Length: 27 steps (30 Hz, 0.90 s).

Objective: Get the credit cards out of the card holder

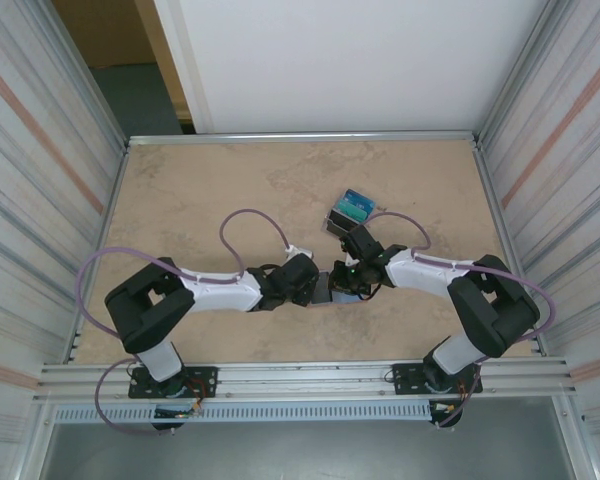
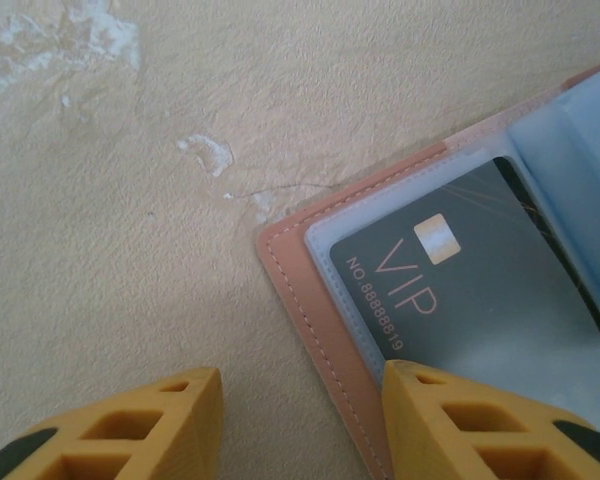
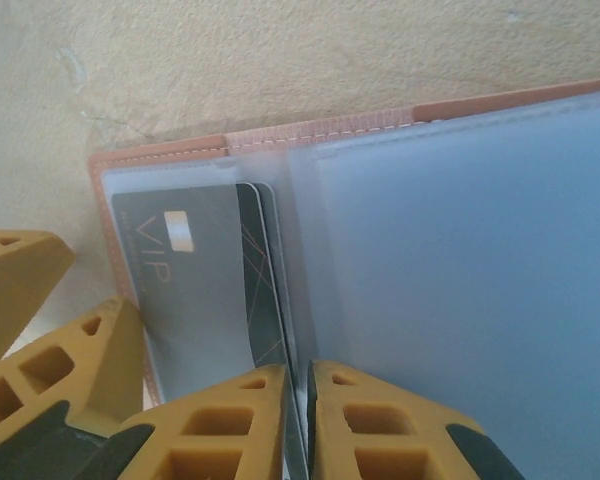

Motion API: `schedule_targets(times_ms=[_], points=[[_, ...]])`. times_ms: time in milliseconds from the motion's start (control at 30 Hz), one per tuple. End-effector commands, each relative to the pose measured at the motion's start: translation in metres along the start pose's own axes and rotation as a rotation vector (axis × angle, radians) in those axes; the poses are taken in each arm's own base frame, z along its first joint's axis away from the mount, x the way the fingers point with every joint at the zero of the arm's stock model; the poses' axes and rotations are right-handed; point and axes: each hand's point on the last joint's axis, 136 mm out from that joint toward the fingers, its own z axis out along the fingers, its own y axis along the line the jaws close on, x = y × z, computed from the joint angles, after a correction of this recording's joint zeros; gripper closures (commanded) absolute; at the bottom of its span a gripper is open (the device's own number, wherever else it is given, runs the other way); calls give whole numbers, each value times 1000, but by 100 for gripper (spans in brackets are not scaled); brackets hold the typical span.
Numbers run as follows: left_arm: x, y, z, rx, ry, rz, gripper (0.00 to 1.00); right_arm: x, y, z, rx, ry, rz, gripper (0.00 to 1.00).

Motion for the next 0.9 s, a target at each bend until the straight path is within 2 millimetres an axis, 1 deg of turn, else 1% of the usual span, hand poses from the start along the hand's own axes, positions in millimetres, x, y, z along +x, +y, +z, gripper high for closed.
schedule_targets(times_ms=[0, 733, 867], points=[[6, 7, 2, -59, 29, 50, 54, 4, -6, 4, -3, 22, 9, 86], [12, 6, 5, -66, 58, 61, 58, 7, -3, 16, -101, 47, 30, 86], [13, 6, 5, -67, 60, 63, 61, 8, 0, 16, -130, 53, 29, 86]])
